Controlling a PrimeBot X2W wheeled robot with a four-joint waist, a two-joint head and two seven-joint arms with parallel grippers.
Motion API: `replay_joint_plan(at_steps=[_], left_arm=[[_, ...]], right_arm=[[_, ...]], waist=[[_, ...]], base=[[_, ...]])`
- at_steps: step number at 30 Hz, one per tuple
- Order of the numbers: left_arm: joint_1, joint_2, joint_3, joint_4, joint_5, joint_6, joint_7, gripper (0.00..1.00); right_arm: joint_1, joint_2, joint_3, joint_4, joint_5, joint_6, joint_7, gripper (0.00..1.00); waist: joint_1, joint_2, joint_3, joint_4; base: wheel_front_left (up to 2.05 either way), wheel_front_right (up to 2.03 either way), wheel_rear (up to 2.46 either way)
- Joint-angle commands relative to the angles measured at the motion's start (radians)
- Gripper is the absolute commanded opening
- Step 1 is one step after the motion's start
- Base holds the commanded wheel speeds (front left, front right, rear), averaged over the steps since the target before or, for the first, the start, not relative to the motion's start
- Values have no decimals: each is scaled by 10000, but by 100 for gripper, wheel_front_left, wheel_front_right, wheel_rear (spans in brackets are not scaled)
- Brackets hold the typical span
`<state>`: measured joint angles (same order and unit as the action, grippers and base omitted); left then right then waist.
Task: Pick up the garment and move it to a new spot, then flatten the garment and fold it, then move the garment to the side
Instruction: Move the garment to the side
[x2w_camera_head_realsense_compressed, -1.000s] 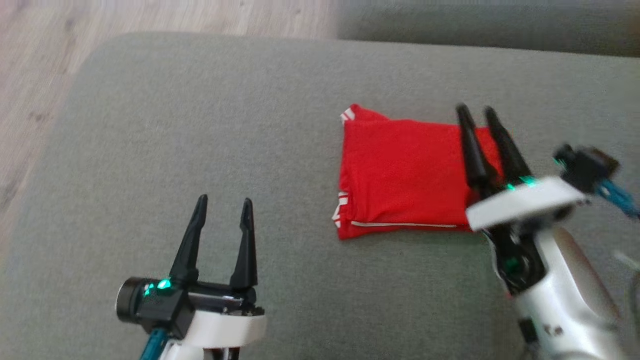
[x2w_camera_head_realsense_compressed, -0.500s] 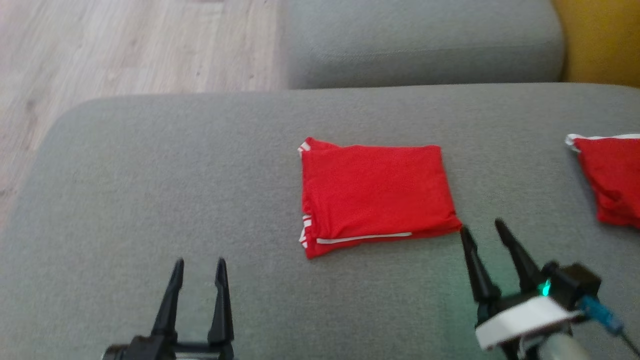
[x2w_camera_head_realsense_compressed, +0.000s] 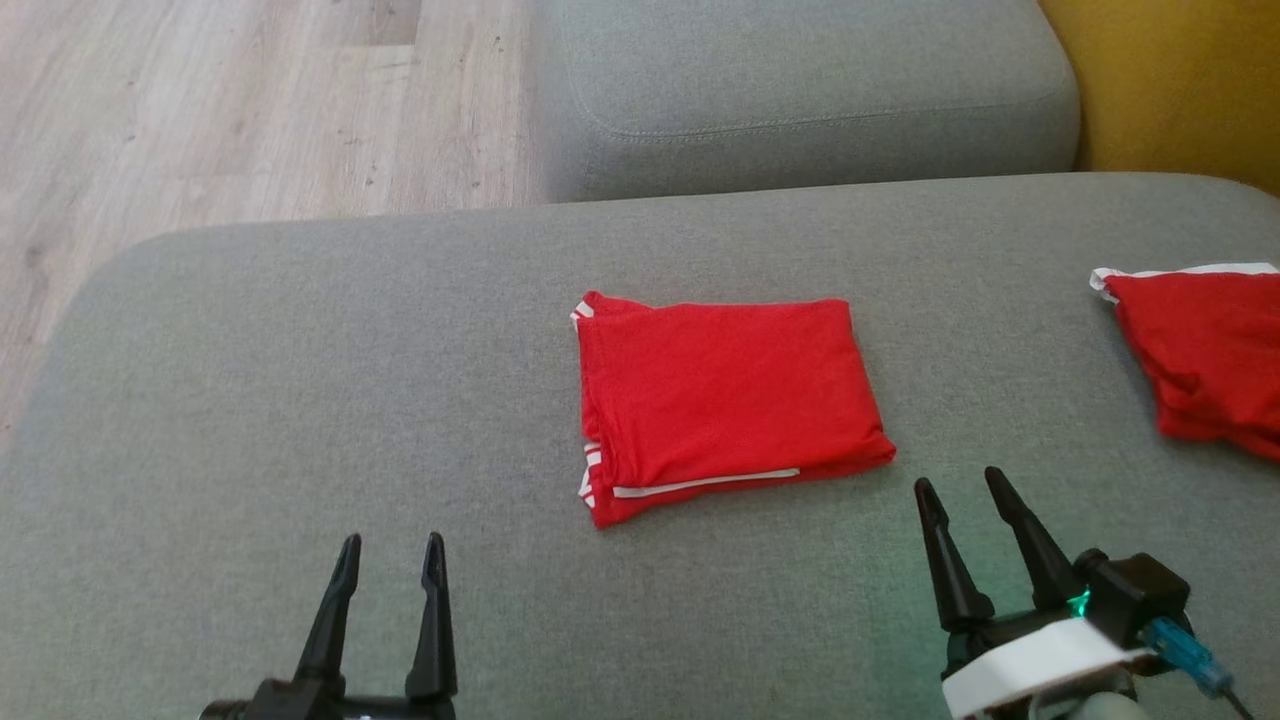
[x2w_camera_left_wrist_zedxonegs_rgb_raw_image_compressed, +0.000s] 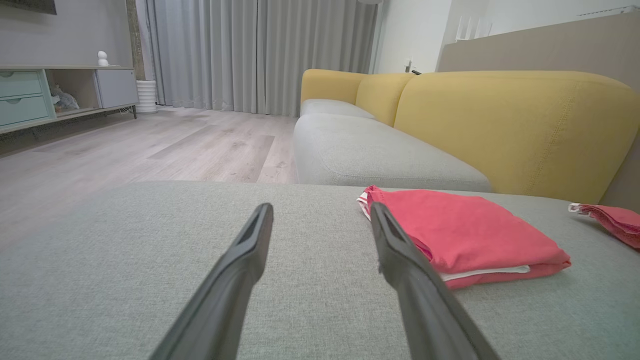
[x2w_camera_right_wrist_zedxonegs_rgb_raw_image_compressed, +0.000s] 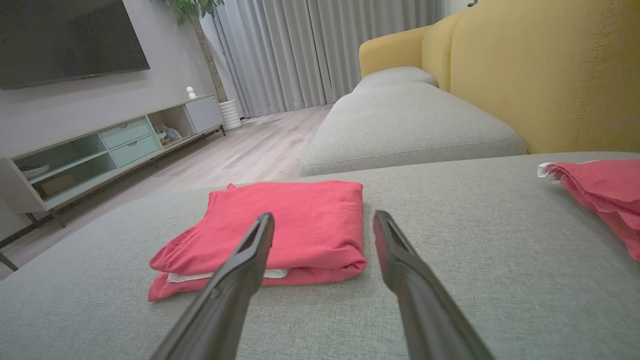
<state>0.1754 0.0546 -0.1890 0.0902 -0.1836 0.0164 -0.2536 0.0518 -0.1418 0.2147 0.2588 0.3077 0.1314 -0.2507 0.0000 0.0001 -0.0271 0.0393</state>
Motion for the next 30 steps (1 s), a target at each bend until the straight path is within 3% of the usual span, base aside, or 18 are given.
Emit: replay_joint_plan(at_steps=[1,30], left_arm=[[-291,-43,377,-290,50,-17,-82,100],[-476,-43,207,-321,101,107,-82,100]], right_arm=[[-183,-69,132,-286,-78,-7,-110,100],[-723,180,-153,266,-91,-7,-110,100]], waist=[[0,-1,-2,2],[0,-1,502,-104]], base=[[0,0,0],[0,0,0]])
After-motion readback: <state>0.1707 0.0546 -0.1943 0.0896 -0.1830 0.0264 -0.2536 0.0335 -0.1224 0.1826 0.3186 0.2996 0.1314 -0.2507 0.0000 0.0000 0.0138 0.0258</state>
